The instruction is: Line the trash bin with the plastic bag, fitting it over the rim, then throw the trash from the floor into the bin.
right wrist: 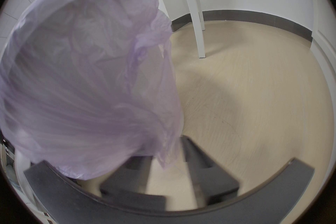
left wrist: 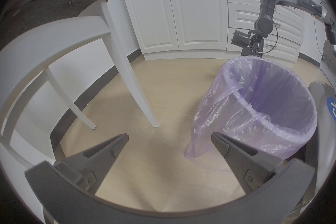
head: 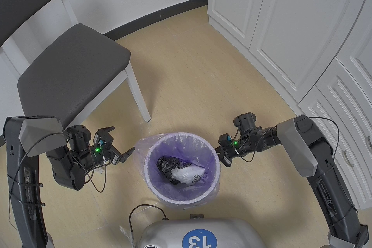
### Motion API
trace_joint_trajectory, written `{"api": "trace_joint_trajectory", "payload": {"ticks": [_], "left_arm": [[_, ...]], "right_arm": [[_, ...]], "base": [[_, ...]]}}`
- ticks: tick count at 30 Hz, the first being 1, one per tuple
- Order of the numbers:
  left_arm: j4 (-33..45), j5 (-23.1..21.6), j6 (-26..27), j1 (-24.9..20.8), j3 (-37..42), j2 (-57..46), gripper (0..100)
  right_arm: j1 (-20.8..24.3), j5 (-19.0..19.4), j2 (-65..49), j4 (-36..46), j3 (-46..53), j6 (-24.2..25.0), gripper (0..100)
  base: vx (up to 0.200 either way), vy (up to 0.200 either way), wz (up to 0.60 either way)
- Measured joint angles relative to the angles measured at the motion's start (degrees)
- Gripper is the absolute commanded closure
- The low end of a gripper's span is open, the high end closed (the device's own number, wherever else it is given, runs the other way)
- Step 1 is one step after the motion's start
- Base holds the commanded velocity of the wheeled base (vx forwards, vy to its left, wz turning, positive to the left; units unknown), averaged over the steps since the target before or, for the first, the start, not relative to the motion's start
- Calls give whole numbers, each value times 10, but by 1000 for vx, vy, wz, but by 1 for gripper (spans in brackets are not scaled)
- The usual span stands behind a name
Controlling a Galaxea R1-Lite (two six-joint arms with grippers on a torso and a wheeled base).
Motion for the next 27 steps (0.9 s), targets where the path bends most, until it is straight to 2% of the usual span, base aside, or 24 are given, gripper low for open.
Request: {"api": "trace_joint_trajectory", "payload": {"ticks": [5,11,18,27], "left_arm": [[-5,4,0,-3,8,2,0],[-35,11,1,-5,28,1,0],[-94,27,3,-7,72,-5,0],[-114,40,1,-30,147,-48,0]], "right_arm": [[-9,3,-7,0,12,0,0],[-29,22,-61,-13,97,0,0],[-59,29,-161,-59,236,0,0],[-99,31,-340,-161,455,5,0]], "base": [[0,0,0],[0,0,0],[0,0,0],[0,0,0]]}}
